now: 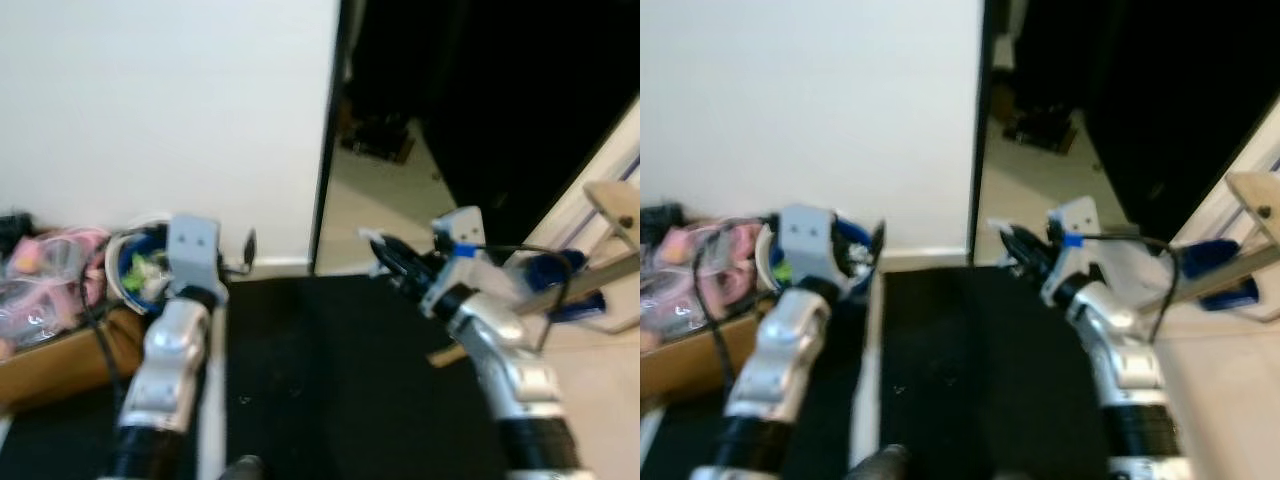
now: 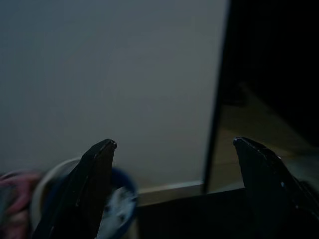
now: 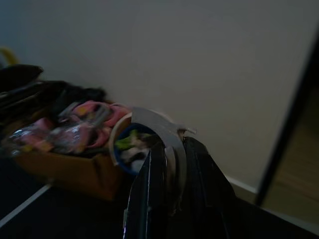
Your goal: Picking trash to rubbish bin
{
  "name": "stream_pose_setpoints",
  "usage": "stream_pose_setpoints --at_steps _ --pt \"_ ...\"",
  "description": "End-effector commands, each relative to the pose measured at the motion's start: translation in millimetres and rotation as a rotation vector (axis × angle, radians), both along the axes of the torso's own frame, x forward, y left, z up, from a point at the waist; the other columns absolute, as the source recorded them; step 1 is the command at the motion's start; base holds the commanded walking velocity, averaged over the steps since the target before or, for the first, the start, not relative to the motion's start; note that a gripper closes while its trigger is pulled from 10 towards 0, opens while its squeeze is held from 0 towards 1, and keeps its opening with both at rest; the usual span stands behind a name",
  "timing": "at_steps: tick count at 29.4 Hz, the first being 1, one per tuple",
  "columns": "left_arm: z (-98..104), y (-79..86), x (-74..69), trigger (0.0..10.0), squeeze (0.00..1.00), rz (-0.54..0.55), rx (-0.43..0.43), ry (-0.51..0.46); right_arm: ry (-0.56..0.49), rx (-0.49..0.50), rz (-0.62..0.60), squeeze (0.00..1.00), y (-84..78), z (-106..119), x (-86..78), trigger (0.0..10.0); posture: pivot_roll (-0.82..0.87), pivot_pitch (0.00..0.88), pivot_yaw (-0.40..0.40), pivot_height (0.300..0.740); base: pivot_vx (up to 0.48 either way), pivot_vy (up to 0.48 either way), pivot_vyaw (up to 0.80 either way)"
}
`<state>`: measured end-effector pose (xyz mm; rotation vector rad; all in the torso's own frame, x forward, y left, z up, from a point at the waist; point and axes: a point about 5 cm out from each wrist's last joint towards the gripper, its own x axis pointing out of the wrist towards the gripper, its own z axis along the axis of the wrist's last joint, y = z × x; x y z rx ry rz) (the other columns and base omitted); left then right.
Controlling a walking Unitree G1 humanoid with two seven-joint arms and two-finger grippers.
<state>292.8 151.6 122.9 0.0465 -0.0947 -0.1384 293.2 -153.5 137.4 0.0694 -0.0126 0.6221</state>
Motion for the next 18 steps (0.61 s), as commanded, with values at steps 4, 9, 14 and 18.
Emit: stream_pose_setpoints --at_steps 4,9,14,18 --pt "-2.3 0.0 -1.7 10.0 0.00 0.011 0.008 0.017 0.010 0.011 -0.033 0.00 -7.9 -5.7 -2.7 10.0 -0.04 0.000 -0.025 0.740 0.000 0.000 0.76" --pt "-2.1 0.9 -1.7 10.0 0.00 0.015 -0.003 0.018 -0.001 0.017 -0.022 0.00 -6.9 -4.4 -1.1 10.0 -0.04 0.000 -0.025 0.740 0.000 0.000 0.76" --pt "-1.7 1.6 -1.6 10.0 0.00 0.009 -0.024 0.025 -0.016 0.019 0.003 0.00 -6.7 -1.3 3.9 10.0 -0.04 0.000 -0.025 0.740 0.000 0.000 0.75" --pt "-1.3 1.9 -1.6 10.0 0.00 0.010 -0.011 0.025 -0.019 0.021 0.014 0.00 -4.4 -0.8 3.6 10.0 -0.04 0.000 -0.025 0.740 0.000 0.000 0.75"
